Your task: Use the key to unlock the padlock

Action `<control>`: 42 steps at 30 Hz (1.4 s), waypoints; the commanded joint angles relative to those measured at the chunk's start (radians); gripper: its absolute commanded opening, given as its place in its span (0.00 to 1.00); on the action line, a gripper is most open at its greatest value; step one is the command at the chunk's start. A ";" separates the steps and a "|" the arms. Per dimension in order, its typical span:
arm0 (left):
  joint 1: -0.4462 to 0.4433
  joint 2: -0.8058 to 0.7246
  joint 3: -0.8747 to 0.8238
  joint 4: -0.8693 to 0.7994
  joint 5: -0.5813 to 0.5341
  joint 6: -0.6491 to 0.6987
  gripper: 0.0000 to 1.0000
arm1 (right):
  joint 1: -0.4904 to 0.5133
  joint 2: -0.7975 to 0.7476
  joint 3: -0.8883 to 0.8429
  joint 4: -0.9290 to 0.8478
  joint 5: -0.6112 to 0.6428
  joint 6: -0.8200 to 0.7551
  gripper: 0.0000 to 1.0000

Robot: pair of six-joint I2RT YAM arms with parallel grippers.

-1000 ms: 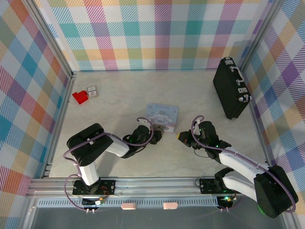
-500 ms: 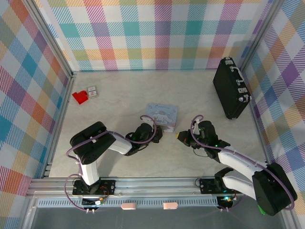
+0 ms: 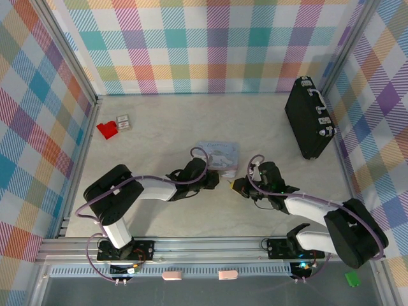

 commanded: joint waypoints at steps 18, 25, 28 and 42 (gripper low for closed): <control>0.046 -0.016 0.093 -0.022 0.148 -0.212 0.08 | -0.059 0.109 -0.048 0.274 -0.129 0.094 0.00; 0.077 0.003 0.052 0.065 0.129 -0.321 0.07 | -0.056 0.142 -0.064 0.394 -0.148 0.168 0.00; 0.084 0.021 0.042 0.119 0.144 -0.364 0.06 | -0.055 0.194 -0.067 0.476 -0.167 0.214 0.00; 0.100 0.031 0.020 0.185 0.163 -0.413 0.04 | -0.044 0.377 -0.091 0.760 -0.194 0.328 0.00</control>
